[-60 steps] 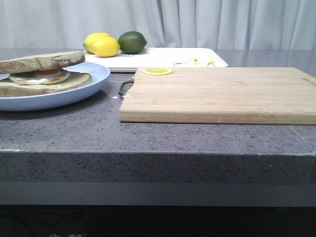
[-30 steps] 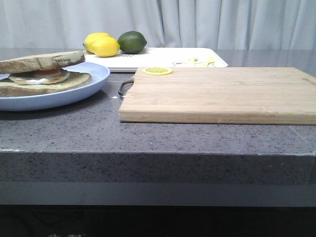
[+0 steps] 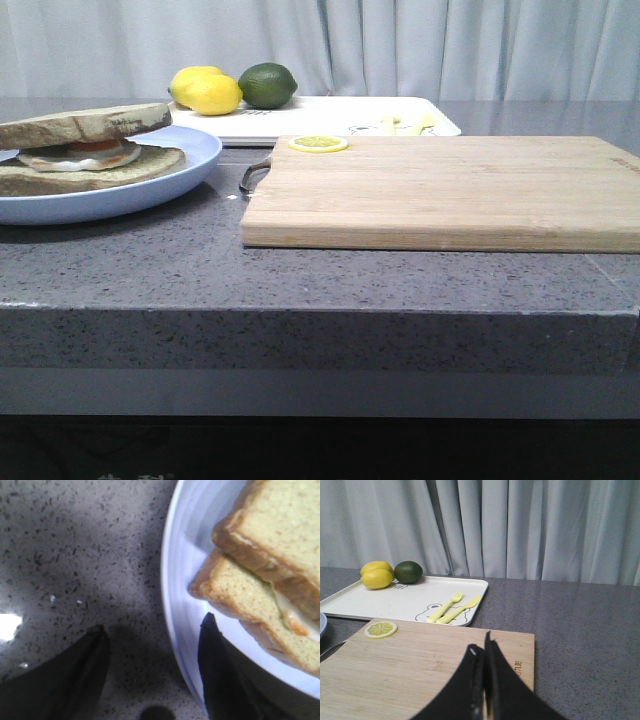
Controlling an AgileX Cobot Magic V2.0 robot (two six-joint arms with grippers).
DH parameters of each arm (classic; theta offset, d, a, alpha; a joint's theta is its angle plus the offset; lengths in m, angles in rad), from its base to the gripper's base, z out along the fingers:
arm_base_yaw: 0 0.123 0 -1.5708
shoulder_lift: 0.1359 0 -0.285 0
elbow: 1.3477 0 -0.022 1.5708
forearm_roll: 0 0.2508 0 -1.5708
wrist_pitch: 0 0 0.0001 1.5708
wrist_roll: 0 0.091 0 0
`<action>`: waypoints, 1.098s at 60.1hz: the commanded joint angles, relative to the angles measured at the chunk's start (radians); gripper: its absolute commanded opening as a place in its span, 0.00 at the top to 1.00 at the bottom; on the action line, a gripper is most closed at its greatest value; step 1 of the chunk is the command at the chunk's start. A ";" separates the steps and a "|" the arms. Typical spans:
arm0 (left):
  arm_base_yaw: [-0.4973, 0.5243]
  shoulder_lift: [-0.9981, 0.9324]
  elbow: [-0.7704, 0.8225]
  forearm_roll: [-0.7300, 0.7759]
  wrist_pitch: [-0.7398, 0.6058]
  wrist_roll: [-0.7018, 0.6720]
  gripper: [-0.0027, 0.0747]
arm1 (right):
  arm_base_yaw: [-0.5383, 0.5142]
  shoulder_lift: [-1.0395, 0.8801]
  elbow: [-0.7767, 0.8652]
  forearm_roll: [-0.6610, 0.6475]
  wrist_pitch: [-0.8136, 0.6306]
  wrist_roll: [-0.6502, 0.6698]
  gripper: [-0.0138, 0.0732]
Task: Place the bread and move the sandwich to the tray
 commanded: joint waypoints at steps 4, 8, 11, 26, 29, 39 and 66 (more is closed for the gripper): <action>0.000 -0.010 -0.034 -0.046 -0.046 0.007 0.47 | -0.002 0.004 -0.025 0.002 -0.084 0.000 0.91; 0.000 -0.008 -0.034 -0.046 -0.060 0.007 0.47 | -0.002 0.004 -0.025 0.002 -0.084 0.000 0.91; 0.000 -0.007 -0.034 -0.048 -0.066 0.007 0.49 | -0.002 0.004 -0.025 0.002 -0.084 0.000 0.91; 0.000 -0.007 -0.034 -0.054 -0.087 0.007 0.86 | -0.002 0.004 -0.025 0.002 -0.084 0.000 0.91; 0.000 -0.007 -0.034 -0.056 -0.090 0.007 0.94 | -0.002 0.004 -0.025 0.002 -0.084 0.000 0.91; 0.000 -0.007 -0.034 -0.086 -0.095 0.007 0.99 | -0.002 0.004 -0.025 0.002 -0.084 0.000 0.91; 0.000 -0.007 -0.109 -0.207 -0.009 0.055 0.99 | -0.002 0.004 -0.025 0.002 -0.084 0.000 0.91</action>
